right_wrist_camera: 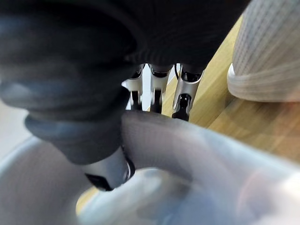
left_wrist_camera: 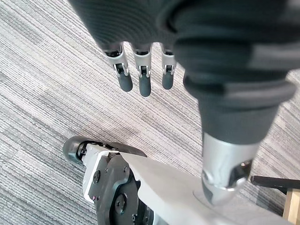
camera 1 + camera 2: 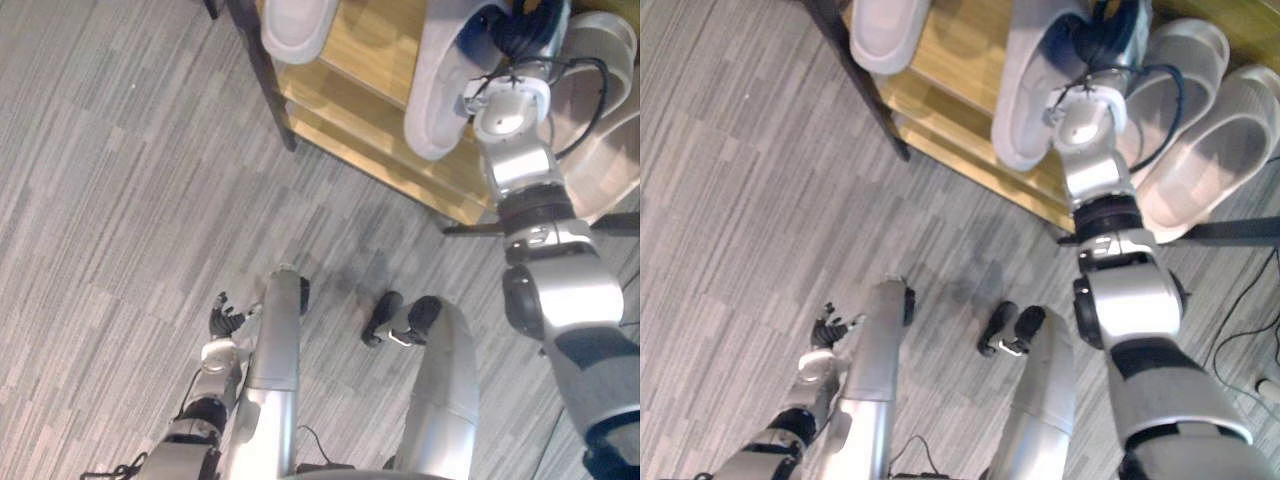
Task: Organize the slippers on the shoe rack
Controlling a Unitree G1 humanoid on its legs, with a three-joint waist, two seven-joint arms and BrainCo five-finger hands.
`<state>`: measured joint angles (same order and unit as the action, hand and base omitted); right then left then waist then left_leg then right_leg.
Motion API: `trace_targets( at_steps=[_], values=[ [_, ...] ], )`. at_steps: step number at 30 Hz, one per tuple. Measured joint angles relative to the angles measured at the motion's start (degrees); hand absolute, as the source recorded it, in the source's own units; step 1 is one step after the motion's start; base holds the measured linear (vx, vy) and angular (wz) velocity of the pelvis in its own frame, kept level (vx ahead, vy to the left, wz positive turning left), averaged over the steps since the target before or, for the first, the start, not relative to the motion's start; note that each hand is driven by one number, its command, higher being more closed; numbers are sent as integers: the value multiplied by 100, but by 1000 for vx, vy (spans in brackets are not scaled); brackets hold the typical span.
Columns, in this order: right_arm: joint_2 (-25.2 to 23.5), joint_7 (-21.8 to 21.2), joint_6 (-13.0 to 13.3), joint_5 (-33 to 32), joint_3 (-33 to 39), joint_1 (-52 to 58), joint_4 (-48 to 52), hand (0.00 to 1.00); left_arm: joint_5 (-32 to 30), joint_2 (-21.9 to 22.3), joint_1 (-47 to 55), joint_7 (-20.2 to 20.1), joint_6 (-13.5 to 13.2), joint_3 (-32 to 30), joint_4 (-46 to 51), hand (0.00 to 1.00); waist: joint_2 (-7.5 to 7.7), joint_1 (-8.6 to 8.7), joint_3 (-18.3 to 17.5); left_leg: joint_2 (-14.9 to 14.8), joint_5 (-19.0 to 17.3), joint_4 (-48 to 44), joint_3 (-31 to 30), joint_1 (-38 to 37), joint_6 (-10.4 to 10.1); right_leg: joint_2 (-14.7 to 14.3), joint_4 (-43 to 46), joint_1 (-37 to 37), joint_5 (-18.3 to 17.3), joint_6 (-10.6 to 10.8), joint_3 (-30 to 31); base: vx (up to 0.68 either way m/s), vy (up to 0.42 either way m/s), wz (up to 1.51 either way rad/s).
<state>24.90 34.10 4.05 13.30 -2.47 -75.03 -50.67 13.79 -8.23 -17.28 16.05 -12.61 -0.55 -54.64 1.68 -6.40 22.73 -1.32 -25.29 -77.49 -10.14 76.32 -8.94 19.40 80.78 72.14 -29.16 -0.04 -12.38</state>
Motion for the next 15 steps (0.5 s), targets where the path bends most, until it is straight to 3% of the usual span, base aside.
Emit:
trace_targets(
  at_steps=[8,15],
  values=[
    [-40,-119,3,-470,6,-4,6,0,183,7,1,7,0,-3,-18,0,-1,-2,0,-38,59,123,10,-36,-39,-34,-87,-1,38,-62,-16,4,2,-1],
    [-358,-321,101,-805,15,-4,10,0,272,8,2,28,-9,-77,-83,0,-4,5,-4,-119,67,128,17,-62,-56,-107,-100,-1,65,-104,-17,7,7,-4]
  ],
)
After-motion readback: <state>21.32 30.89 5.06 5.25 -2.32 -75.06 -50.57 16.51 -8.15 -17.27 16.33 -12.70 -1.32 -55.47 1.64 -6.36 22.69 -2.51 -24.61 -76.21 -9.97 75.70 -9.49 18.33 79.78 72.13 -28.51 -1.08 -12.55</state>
